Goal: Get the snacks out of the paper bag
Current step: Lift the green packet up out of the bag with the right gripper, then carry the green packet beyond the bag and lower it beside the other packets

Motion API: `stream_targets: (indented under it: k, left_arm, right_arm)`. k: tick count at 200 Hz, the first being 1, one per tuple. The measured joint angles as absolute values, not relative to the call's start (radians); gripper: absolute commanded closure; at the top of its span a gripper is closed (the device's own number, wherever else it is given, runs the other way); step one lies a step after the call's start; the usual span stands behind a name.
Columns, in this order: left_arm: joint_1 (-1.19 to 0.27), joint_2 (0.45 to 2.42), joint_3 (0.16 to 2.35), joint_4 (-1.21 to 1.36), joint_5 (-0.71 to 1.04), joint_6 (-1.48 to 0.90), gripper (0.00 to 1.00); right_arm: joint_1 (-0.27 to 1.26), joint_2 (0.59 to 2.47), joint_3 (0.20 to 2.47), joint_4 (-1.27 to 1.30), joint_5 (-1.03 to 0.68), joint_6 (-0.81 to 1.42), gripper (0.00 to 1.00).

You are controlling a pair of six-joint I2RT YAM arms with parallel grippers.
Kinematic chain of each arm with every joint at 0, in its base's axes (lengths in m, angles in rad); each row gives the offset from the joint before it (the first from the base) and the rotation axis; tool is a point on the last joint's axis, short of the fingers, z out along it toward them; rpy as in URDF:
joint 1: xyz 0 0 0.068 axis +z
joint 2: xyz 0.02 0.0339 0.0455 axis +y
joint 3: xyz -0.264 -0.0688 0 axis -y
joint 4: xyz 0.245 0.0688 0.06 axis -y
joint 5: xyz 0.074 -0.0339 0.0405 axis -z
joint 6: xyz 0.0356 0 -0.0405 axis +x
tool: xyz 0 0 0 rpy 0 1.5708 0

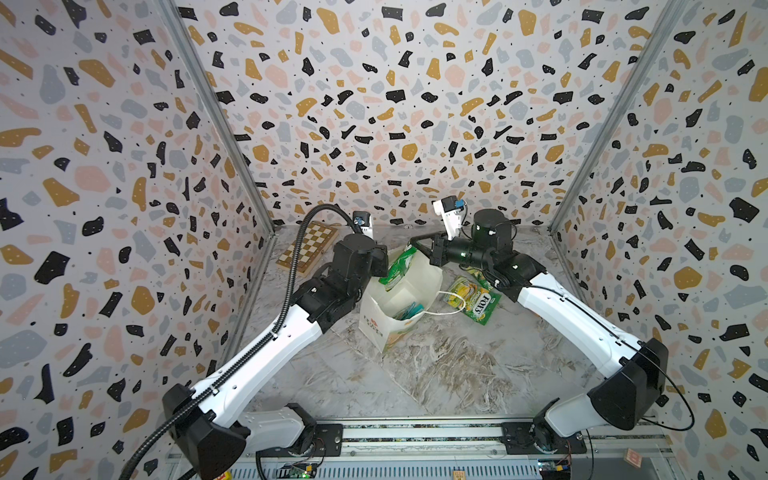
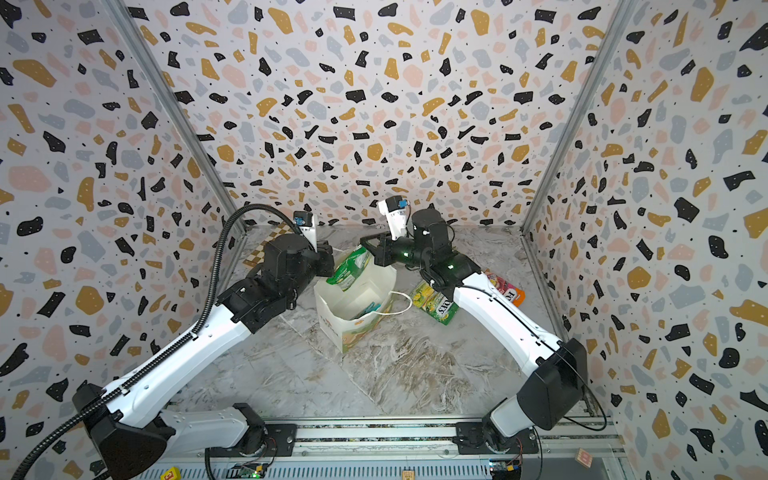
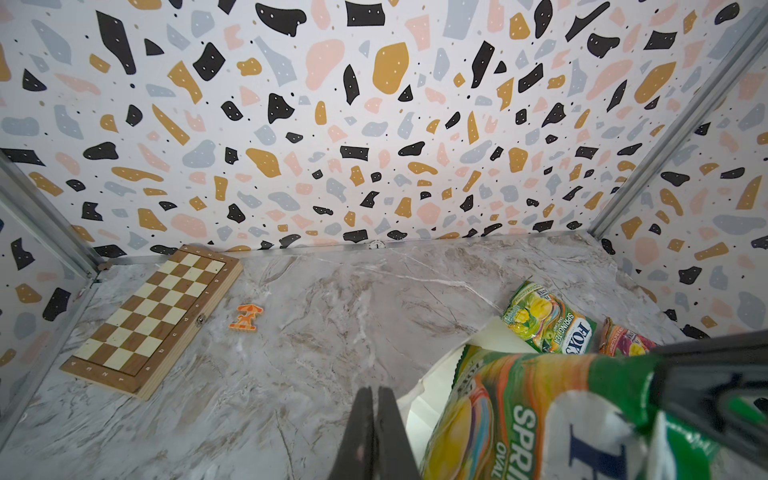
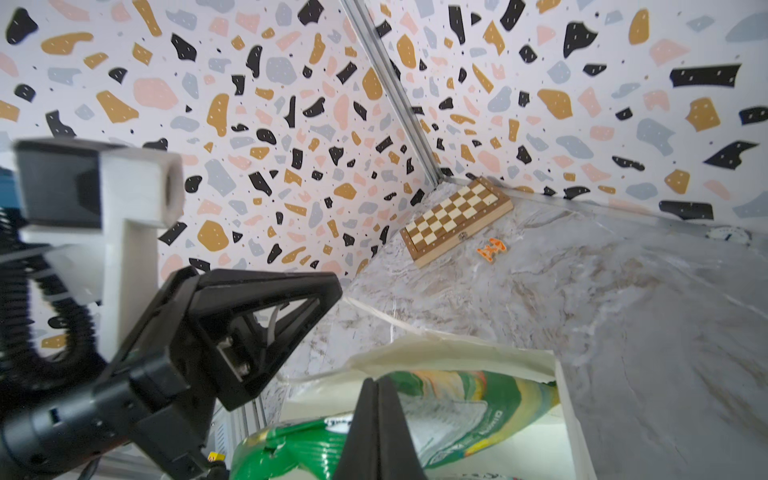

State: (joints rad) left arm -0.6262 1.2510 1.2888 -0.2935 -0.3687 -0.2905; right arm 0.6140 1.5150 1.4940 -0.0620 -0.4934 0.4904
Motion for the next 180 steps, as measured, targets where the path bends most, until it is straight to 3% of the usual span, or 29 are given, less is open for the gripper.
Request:
stream_targets:
  k: [79, 133, 180]
  left_arm:
    - [-0.477, 1.268, 1.338, -0.292, -0.154, -0.249, 1.00]
    - [-0.453, 1.270, 1.339, -0.292, -0.091, -0.226, 1.00]
    - [-0.451, 1.270, 1.340, -0.292, -0.059, -0.220, 1.00]
  right_arm:
    - [0.560, 1.670, 1.801, -0.105, -0.569, 0.516, 1.00]
    - [0.489, 1.697, 1.980, -0.109, -0.562, 0.530, 1.00]
    - [0.387, 1.693, 2.006, -0.140, -0.496, 0.537, 1.00]
